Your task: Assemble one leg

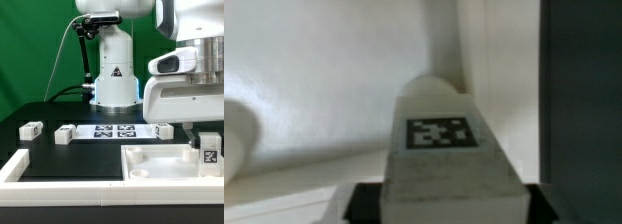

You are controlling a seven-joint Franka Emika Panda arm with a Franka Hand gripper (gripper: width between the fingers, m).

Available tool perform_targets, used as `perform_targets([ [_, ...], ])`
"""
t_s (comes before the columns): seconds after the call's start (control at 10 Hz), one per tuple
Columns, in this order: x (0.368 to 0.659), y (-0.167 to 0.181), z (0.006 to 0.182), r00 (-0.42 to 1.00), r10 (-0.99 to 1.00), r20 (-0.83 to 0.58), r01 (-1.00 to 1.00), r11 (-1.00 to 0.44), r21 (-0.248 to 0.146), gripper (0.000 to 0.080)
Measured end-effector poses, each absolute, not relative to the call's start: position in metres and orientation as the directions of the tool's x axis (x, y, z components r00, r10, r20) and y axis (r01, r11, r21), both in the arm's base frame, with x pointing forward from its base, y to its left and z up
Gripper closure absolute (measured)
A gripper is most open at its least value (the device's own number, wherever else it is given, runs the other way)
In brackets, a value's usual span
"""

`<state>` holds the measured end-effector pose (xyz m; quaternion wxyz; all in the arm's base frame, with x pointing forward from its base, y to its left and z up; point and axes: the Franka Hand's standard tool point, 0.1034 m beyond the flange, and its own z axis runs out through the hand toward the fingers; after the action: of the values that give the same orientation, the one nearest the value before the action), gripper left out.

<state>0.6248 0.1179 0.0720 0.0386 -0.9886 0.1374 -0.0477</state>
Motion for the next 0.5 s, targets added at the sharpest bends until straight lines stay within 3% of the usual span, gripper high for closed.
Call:
perform_targets([
  [0.5, 0.622, 0.1, 0.071, 0.786, -0.613, 0.078, -0.607, -0.79, -0.087, 0.0499],
])
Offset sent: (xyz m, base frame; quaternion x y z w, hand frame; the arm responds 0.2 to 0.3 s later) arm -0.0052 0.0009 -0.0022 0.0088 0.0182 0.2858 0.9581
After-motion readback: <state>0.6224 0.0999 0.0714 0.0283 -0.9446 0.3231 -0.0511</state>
